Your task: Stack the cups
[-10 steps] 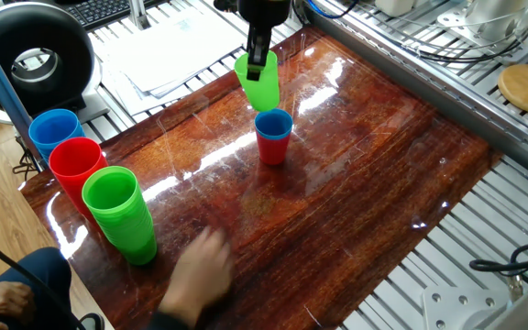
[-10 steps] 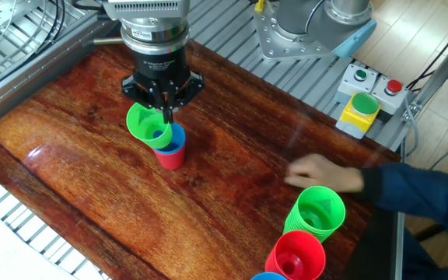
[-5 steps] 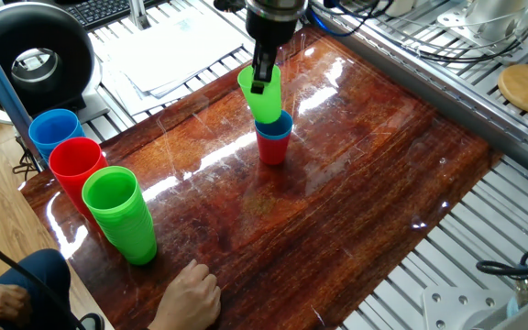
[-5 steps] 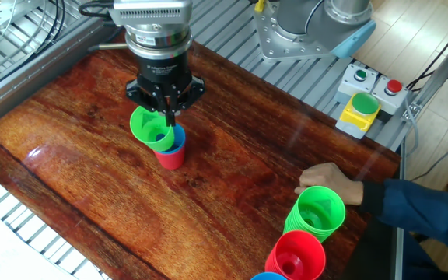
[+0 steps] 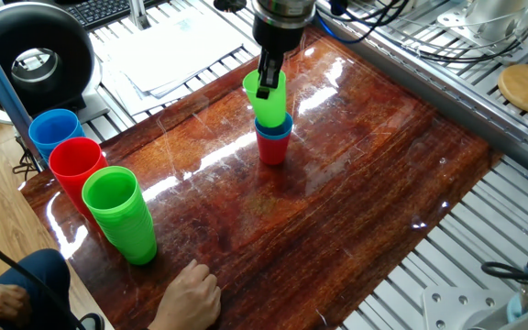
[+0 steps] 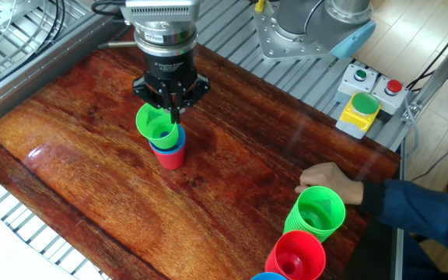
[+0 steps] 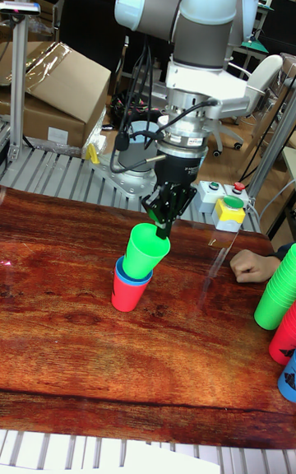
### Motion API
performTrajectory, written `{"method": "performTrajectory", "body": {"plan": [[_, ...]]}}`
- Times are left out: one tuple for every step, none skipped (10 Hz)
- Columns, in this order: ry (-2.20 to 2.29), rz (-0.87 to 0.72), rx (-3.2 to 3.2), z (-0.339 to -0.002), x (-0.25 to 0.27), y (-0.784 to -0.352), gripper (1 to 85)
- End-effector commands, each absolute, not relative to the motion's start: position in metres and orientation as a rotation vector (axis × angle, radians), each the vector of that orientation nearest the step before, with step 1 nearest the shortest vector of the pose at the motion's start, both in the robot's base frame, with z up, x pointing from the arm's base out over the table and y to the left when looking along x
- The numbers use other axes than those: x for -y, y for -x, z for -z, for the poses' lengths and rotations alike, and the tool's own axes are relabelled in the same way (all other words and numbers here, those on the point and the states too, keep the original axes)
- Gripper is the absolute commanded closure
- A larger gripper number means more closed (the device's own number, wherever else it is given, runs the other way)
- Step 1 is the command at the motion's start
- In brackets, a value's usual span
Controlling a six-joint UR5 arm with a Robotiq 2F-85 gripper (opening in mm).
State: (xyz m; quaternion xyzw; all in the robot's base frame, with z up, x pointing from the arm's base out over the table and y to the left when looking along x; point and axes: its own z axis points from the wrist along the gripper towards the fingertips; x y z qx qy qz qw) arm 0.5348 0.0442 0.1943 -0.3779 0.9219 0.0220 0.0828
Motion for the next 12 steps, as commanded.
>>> {"method": "performTrajectory", "body": {"plan": [[1.116,-0.082,-2.744,-0.194,-0.045,-0.531,84.3],[1.11,-0.079,-2.744,-0.192,-0.046,-0.531,84.3],[1.107,-0.08,-2.743,-0.19,-0.047,-0.53,84.3],[1.108,-0.076,-2.744,-0.188,-0.046,-0.529,84.3],[1.107,-0.073,-2.747,-0.186,-0.045,-0.527,84.3],[1.105,-0.076,-2.753,-0.183,-0.045,-0.525,84.3],[1.103,-0.071,-2.753,-0.178,-0.045,-0.524,84.3],[1.095,-0.068,-2.762,-0.175,-0.045,-0.522,83.7],[1.114,-0.053,-2.757,-0.173,-0.043,-0.522,78.3],[1.13,-0.06,-2.749,-0.173,-0.044,-0.522,70.7],[1.142,-0.061,-2.743,-0.173,-0.045,-0.522,65.3],[1.149,-0.062,-2.741,-0.172,-0.045,-0.522,63.3]]}}
